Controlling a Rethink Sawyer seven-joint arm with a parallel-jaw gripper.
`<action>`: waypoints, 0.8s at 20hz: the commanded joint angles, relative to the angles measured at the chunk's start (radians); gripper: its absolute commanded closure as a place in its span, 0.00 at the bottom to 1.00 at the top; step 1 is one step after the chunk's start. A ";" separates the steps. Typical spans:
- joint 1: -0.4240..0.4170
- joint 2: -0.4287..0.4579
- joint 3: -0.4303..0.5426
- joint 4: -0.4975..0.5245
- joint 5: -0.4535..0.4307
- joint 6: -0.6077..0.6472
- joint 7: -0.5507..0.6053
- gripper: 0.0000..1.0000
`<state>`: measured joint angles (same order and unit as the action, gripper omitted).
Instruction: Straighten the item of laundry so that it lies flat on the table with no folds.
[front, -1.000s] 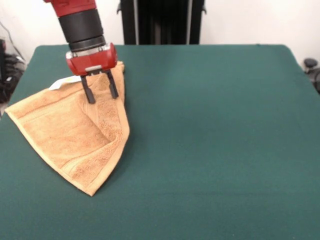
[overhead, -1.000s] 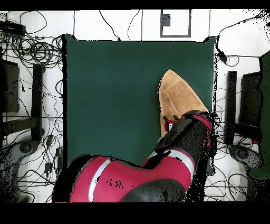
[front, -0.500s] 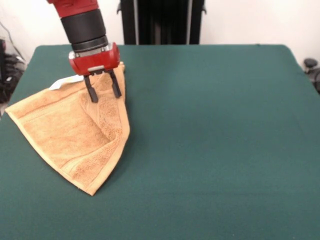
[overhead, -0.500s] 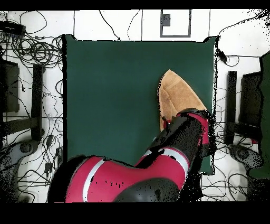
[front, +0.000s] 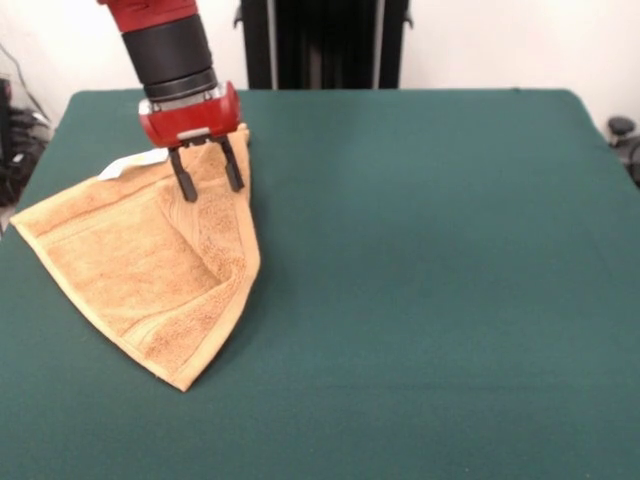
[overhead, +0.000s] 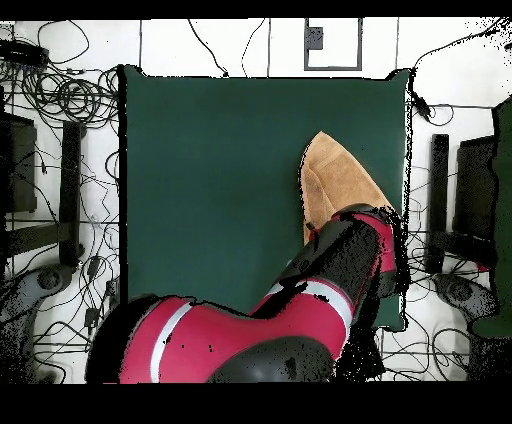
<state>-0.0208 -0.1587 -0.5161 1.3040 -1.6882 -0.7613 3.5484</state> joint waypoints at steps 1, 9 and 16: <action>0.053 0.023 0.081 0.007 -0.023 -0.084 0.382 0.00; 0.032 0.011 0.098 0.019 0.004 -0.082 0.434 1.00; 0.034 0.006 0.100 0.022 0.019 -0.062 0.410 1.00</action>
<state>-0.0129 -0.1581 -0.5174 1.3041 -1.6962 -0.7613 3.5521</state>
